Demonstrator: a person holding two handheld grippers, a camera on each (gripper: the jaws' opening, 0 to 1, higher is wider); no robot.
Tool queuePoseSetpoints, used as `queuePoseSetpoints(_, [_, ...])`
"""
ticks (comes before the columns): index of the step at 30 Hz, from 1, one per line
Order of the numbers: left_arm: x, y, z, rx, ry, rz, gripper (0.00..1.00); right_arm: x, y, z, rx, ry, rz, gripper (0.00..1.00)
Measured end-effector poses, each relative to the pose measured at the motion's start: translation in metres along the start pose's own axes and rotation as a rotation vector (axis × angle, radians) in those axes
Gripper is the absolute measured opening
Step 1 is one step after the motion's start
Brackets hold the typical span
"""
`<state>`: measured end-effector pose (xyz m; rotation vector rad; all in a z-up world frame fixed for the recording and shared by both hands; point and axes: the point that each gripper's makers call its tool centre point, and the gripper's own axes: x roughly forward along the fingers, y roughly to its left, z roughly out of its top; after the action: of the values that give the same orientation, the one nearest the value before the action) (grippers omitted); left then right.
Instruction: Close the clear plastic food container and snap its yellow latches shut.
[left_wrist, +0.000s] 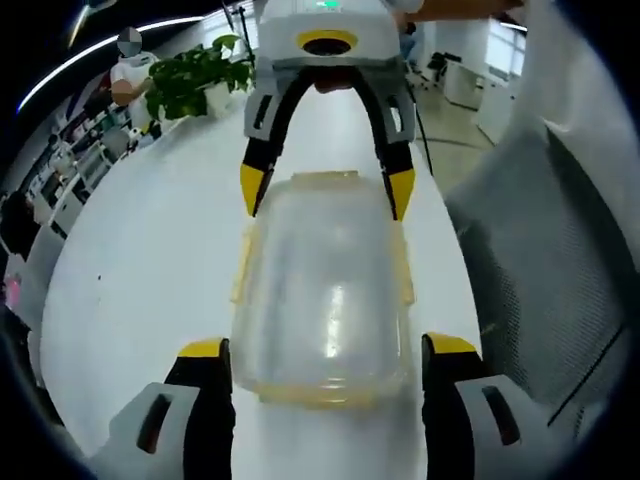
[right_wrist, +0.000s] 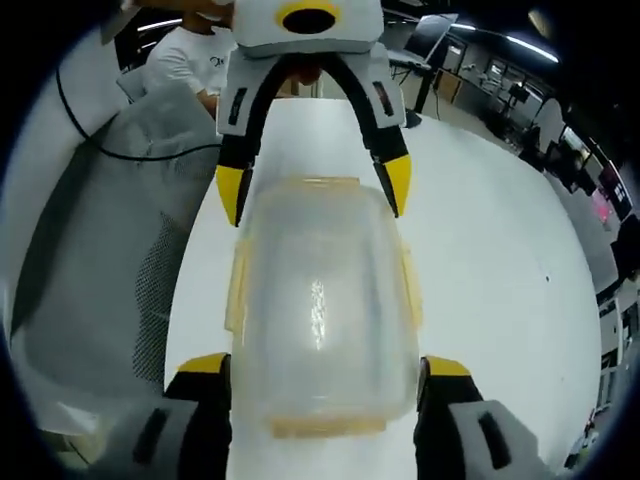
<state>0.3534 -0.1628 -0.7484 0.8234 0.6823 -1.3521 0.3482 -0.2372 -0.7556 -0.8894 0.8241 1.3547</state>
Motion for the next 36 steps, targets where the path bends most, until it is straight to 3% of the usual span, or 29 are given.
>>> queuePoseSetpoints(4, [-0.002, 0.0, 0.0, -0.01, -0.022, -0.011, 0.73, 0.0, 0.0, -0.001, -0.002, 0.016, 0.0, 0.74])
queuePoseSetpoints(10, [-0.009, 0.0, -0.011, -0.004, -0.003, -0.016, 0.73, 0.006, 0.002, 0.012, 0.0, 0.001, 0.001, 0.74])
queuePoseSetpoints(30, [-0.059, -0.006, -0.09, 0.001, 0.06, -0.012, 0.73, 0.048, 0.012, 0.095, -0.011, -0.013, 0.011, 0.75])
queuePoseSetpoints(36, [-0.064, -0.006, -0.096, -0.001, 0.041, -0.01, 0.73, 0.052, 0.011, 0.101, -0.014, 0.006, 0.01, 0.74])
